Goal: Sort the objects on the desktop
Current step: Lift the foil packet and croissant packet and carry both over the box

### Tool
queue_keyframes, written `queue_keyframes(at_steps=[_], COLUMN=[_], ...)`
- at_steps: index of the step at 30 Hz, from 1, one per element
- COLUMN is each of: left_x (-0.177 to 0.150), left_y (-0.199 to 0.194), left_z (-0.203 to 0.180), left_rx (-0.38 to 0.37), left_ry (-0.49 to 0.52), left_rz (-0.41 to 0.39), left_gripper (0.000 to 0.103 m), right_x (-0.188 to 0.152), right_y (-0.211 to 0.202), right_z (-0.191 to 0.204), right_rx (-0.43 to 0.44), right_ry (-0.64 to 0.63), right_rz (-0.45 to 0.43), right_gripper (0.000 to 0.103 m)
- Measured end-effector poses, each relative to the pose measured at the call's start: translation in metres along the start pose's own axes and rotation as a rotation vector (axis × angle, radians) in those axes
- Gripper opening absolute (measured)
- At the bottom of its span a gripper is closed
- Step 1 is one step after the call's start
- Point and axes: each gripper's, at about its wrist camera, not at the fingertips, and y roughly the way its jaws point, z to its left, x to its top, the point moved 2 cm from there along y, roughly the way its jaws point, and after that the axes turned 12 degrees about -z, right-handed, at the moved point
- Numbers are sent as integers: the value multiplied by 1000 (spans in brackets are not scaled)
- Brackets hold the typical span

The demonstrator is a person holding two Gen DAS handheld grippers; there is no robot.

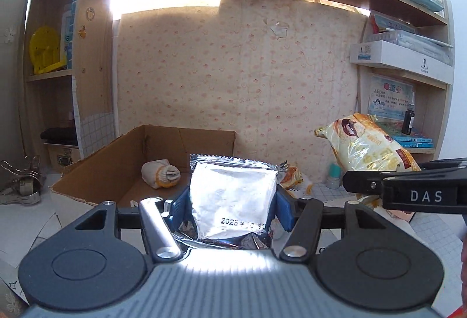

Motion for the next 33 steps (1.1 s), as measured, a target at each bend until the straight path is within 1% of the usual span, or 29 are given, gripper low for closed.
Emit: queue_keyframes(at_steps=[6, 15, 26, 33], left_x=[8, 9, 7, 5], left_y=[-3, -3, 5, 13], left_z=[22, 50, 76, 88], left_rx=[50, 100, 132, 144], left_ry=[0, -5, -12, -20], left_rz=[-20, -23, -17, -13], left_gripper=[63, 63, 63, 63], right_x=[9, 16, 20, 22], right_y=[3, 17, 40, 54], right_z=[24, 61, 96, 107], right_rx=[44, 101, 146, 156], right_ry=[-17, -42, -79, -92], right_rz=[-13, -14, 1, 8], right_gripper=[50, 50, 50, 50])
